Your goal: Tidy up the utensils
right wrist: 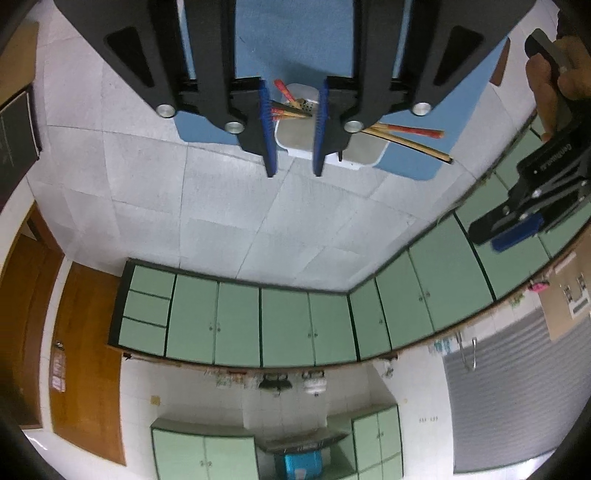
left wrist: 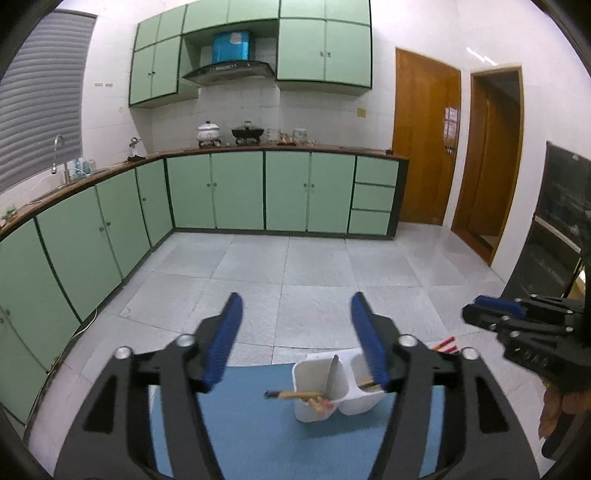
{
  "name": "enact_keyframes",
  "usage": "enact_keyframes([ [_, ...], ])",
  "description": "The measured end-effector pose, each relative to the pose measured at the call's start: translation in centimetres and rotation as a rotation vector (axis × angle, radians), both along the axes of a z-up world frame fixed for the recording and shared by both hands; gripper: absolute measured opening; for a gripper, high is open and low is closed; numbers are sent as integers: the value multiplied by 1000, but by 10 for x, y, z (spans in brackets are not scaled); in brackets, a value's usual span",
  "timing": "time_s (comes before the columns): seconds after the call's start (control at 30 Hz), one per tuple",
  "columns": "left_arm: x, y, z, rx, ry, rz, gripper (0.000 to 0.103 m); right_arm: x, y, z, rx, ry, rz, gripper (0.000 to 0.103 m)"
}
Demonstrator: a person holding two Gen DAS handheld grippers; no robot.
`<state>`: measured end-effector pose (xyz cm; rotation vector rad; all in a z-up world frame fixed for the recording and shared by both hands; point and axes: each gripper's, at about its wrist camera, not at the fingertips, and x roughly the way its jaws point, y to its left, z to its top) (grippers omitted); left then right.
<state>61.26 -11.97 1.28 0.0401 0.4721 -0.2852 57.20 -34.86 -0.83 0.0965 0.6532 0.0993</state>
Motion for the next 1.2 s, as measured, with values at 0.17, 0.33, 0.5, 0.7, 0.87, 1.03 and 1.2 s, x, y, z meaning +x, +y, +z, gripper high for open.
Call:
enact_keyframes([
  [0.17, -64, 34, 4, 2, -9, 31, 82, -85, -2, 19, -9, -148, -51, 67],
  [0.33, -154, 65, -12, 30, -8, 84, 96, -195, 15, 9, -17, -254, -102, 97],
  [0.5, -251, 92, -33, 51, 8, 134, 97, -303, 40, -17, -40, -255, -136, 97],
  [0.7, -358, 109, -52, 27, 40, 160, 98, -398, 75, -51, -48, -132, -178, 97],
  [0.87, -435, 113, -57, 31, 57, 194, 98, -465, 100, -53, -13, -111, -205, 97],
  [1.03, -502, 119, -51, 26, 41, 237, 98, -512, 122, -38, -66, -165, -173, 97],
  [1.2, -548, 124, -40, 19, 34, 252, 98, -542, 131, -21, -83, -194, -177, 97],
])
